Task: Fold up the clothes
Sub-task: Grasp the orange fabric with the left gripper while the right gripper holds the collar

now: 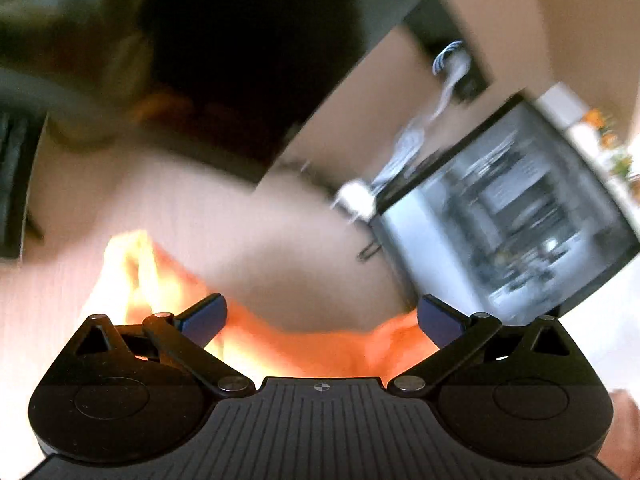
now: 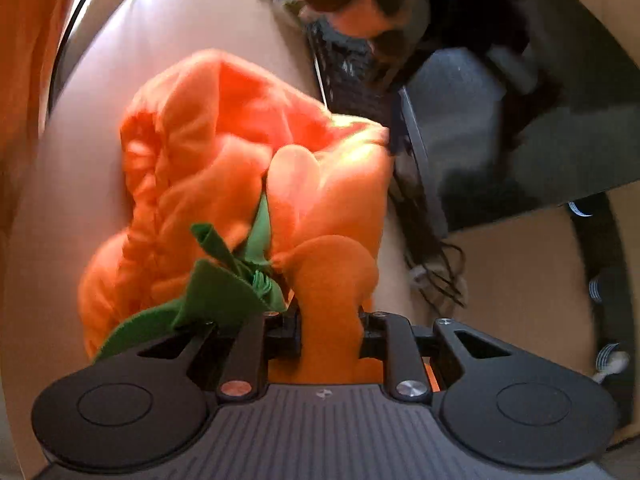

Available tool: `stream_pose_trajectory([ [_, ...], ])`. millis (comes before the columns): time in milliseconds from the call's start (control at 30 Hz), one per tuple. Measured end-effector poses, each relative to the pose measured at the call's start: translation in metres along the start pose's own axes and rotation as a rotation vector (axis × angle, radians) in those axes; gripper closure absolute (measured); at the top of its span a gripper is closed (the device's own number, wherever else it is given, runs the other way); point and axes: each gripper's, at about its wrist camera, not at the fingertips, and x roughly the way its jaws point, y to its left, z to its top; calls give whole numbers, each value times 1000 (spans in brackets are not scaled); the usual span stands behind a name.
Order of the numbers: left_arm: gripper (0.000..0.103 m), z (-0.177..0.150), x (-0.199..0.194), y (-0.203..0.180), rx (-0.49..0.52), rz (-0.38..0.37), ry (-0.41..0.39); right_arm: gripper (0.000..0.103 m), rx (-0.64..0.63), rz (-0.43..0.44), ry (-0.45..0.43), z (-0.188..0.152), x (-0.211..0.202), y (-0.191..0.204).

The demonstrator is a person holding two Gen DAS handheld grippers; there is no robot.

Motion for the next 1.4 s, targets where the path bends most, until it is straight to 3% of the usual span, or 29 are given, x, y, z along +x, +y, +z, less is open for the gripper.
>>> stream_pose_trajectory([
  [167,0,-18,-18,-3,-34,-126,63,84,91,-60,131,-10,3,2],
  [267,0,-25,-21,5,-107,-154,122,84,95,-65,138,-7,8,8],
  [400,0,-15,16,25,-324,-88,146,84,110,-61,128,-3,11,12],
  [567,2,-7,57,42,-416,64,144,84,116,-57,83,-7,0,11],
  [600,7,-5,62,44,-420,73,145,85,120,-62,71,-10,-3,11],
  [667,70,-3,70,50,-429,92,146,85,116,-86,47,-16,-4,5],
  [733,78,11,72,47,-406,100,116,86,103,-139,31,-22,0,-10],
  [867,83,40,36,2,-217,21,-15,86,116,-262,12,-38,6,-47],
  [933,83,40,9,-30,-67,-16,-76,86,126,-306,3,-47,6,-58],
  [1000,83,24,-7,-50,35,-29,-89,86,143,-309,5,-55,8,-59],
  [1067,83,1,1,-50,40,4,-29,83,173,-260,38,-60,15,-51],
  [1167,83,-32,32,-23,-9,162,90,80,289,-134,101,-62,24,-42],
  [1233,82,-42,41,-10,-61,191,119,79,400,-83,125,-62,21,-47],
  [1300,81,-45,37,-15,-21,201,107,70,592,-26,126,-67,5,-70],
  [1367,79,-45,34,-25,47,222,84,50,839,45,100,-79,-16,-101],
  [1400,79,-45,35,-29,70,232,76,47,977,77,65,-87,-28,-118],
])
